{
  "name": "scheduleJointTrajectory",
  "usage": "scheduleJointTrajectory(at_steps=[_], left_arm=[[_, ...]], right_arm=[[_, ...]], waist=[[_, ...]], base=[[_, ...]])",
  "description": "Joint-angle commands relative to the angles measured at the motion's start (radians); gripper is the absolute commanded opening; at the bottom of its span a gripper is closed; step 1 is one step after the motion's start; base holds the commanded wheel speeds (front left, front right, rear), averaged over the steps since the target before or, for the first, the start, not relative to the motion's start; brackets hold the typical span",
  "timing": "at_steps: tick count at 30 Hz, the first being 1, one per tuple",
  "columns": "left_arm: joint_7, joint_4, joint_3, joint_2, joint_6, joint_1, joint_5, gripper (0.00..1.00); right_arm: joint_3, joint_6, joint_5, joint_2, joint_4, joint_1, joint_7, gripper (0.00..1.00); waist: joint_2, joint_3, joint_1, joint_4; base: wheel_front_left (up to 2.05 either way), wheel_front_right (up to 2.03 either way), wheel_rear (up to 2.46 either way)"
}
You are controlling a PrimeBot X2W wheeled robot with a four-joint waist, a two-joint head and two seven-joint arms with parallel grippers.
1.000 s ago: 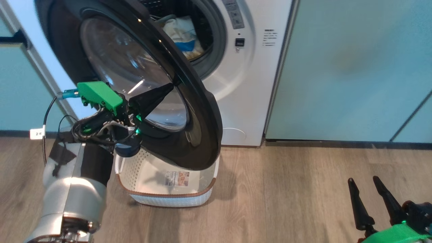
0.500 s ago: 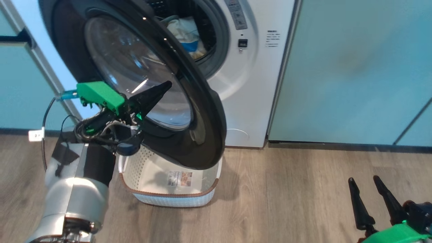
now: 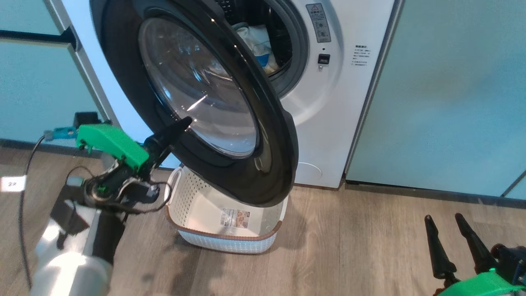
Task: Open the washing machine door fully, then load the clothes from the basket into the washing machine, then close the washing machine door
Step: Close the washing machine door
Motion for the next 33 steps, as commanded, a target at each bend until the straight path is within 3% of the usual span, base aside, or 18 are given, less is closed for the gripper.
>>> scheduleJointTrajectory(at_steps=[1, 7, 11, 22, 27, 33], left_arm=[[-0.016, -0.051, 0.024, 0.051, -0.007, -0.034, 0.008, 1.0], [-0.157, -0.139, -0.046, 0.134, -0.007, 0.054, 0.079, 1.0], [-0.326, -0.201, -0.148, 0.212, -0.007, 0.134, 0.151, 1.0], [-0.745, -0.156, -0.377, 0.363, -0.007, 0.242, 0.31, 1.0], [-0.803, -0.102, -0.402, 0.377, -0.007, 0.242, 0.391, 1.0], [-0.805, -0.129, -0.303, 0.333, -0.007, 0.264, 0.508, 1.0]], right_arm=[[0.011, 0.001, -0.001, -0.005, -0.032, -0.013, -0.007, 1.0], [0.005, 0.001, -0.003, 0.004, -0.033, -0.008, -0.007, 1.0], [-0.002, 0.001, -0.001, 0.003, -0.034, -0.007, -0.007, 1.0], [-0.026, 0.001, -0.005, 0.006, -0.048, 0.009, -0.007, 1.0], [-0.032, 0.001, -0.006, 0.006, -0.05, 0.015, -0.007, 1.0], [-0.037, 0.001, -0.008, 0.008, -0.053, 0.014, -0.007, 1.0]], waist=[[-0.0001, -0.003, 0.0, 0.004], [-0.0001, -0.007, 0.0, 0.02], [-0.0001, -0.011, 0.0, 0.027], [-0.0001, -0.023, 0.0, 0.032], [-0.0001, -0.023, 0.0, 0.033], [-0.0001, -0.019, 0.0, 0.031]], base=[[0.0, 0.0, 0.0], [0.0, 0.0, 0.0], [0.0, 0.0, 0.0], [0.0, 0.0, 0.0], [0.0, 0.0, 0.0], [0.0, 0.0, 0.0]])
